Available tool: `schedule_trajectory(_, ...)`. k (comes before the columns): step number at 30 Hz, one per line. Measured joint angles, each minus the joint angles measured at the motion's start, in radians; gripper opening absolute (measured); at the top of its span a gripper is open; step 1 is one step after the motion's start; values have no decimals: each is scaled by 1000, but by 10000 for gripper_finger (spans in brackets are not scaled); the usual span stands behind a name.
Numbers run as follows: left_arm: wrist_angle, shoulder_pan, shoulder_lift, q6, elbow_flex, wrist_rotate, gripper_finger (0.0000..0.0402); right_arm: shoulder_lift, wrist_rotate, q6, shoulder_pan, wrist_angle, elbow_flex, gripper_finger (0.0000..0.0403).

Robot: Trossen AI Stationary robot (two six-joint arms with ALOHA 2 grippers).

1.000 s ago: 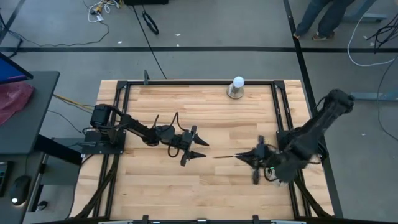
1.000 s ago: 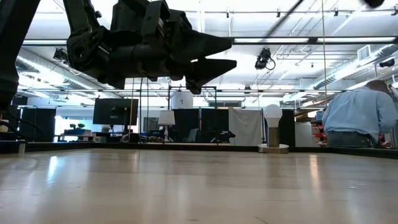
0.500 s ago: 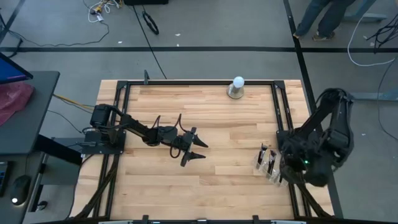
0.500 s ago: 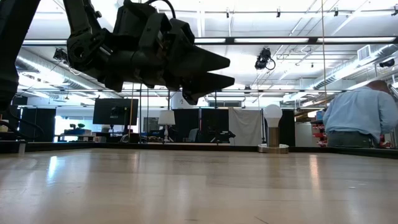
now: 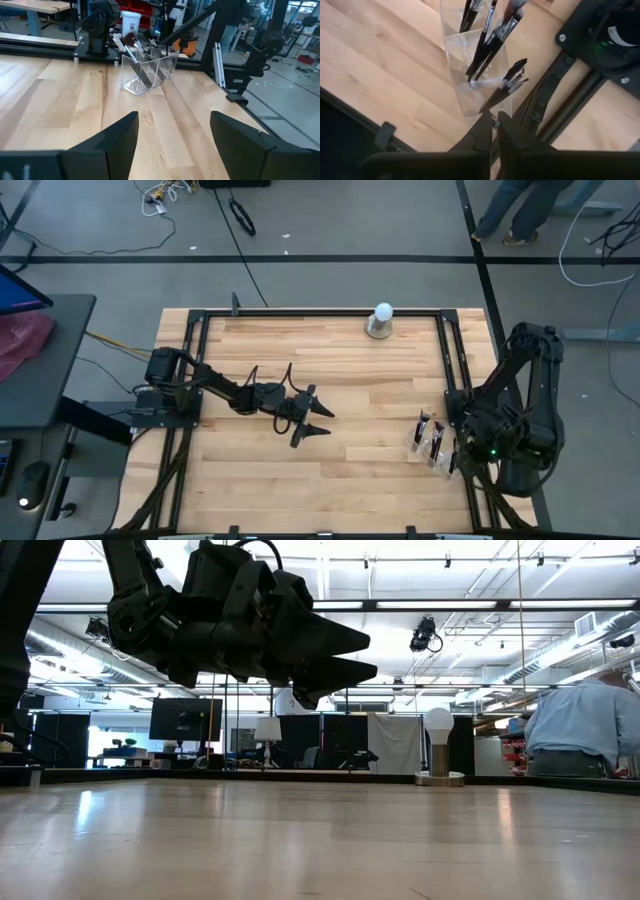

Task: Put items in baskets/containers
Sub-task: Put the black eyeshadow brush into the transparent organizer, then return to Home Position

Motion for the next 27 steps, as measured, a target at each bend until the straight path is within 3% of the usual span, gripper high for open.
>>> schedule_trajectory(5, 6, 0, 0, -21, 0, -9, 252, 0, 29, 23, 0, 5, -25, 71)
schedule_trajectory(12, 7, 0, 0, -22, 0, -26, 252, -3, 39, 21, 0, -53, -25, 186)
schedule_trajectory(16, 7, 0, 0, -25, 0, -27, 252, -24, 84, 19, 15, -76, -25, 210)
schedule_trajectory(18, 7, 0, 0, -27, 0, -27, 252, -35, 196, 7, 29, -79, -26, 208)
schedule_trajectory(23, 3, 0, -8, -34, 0, -27, 252, -41, 629, -128, 44, -76, -32, 180)
schedule_trajectory(27, -3, 2, -43, -48, -1, -26, 252, -48, 840, -228, 28, -36, -75, 138)
